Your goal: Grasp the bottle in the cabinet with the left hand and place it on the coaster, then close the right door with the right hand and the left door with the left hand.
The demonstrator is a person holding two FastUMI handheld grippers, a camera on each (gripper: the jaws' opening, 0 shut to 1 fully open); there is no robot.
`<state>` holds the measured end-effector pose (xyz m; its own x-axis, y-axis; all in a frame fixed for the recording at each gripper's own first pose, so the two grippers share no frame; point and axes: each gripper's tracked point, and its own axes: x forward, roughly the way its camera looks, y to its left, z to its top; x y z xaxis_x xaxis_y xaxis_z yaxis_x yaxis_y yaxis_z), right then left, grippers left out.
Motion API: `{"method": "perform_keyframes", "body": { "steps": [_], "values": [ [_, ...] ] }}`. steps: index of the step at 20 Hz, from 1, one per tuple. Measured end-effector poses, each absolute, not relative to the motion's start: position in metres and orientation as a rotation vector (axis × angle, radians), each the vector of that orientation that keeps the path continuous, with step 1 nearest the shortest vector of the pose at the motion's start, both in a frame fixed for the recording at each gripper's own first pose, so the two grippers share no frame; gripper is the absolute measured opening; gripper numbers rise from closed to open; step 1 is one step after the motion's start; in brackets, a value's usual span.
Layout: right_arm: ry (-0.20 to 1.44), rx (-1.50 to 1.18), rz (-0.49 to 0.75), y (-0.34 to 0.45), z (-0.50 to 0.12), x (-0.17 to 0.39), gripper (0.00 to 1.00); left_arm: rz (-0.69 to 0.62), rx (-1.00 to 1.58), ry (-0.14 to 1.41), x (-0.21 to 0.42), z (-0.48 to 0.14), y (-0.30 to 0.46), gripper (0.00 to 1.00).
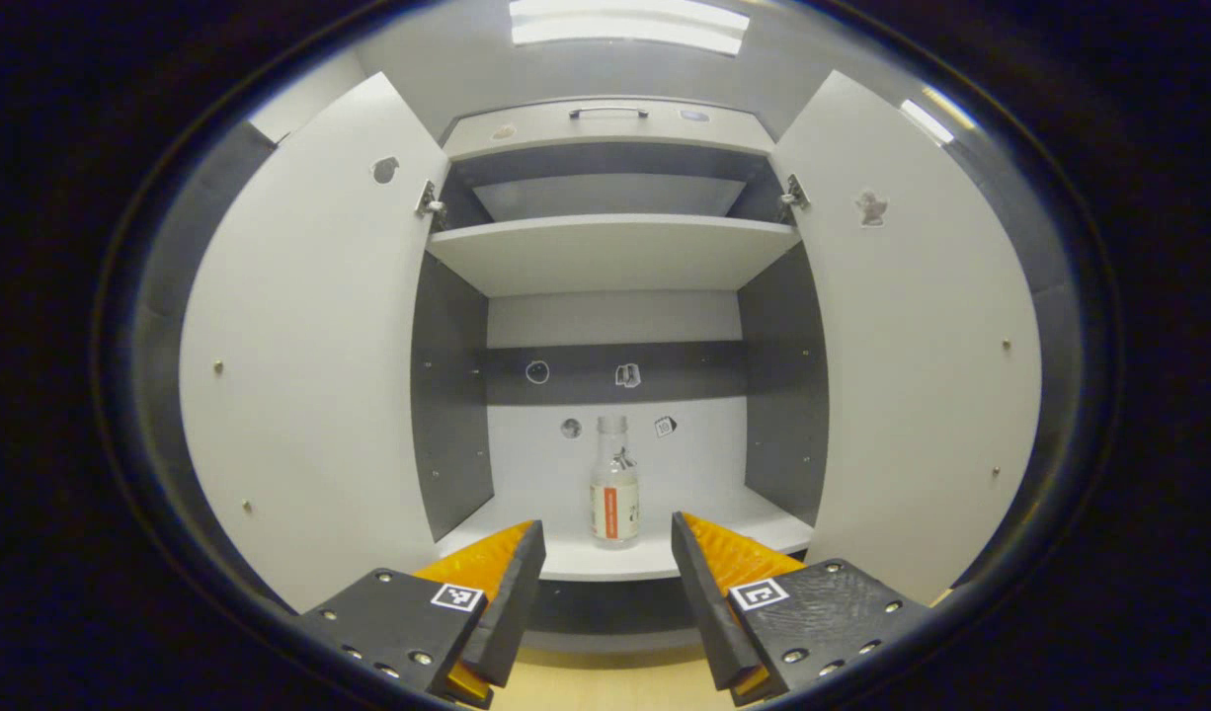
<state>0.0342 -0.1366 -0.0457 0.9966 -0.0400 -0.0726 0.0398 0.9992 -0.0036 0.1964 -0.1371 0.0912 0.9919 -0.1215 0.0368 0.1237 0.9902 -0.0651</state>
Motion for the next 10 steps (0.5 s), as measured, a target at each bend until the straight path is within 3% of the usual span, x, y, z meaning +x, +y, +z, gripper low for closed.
{"method": "perform_keyframes", "body": {
  "steps": [10],
  "values": [
    [0.094,-0.039,-0.178,-0.128,-0.053,0.043,0.98,-0.230,-0.076,-0.050,0.297,0.100,-0.144,0.75]
  ]
}}
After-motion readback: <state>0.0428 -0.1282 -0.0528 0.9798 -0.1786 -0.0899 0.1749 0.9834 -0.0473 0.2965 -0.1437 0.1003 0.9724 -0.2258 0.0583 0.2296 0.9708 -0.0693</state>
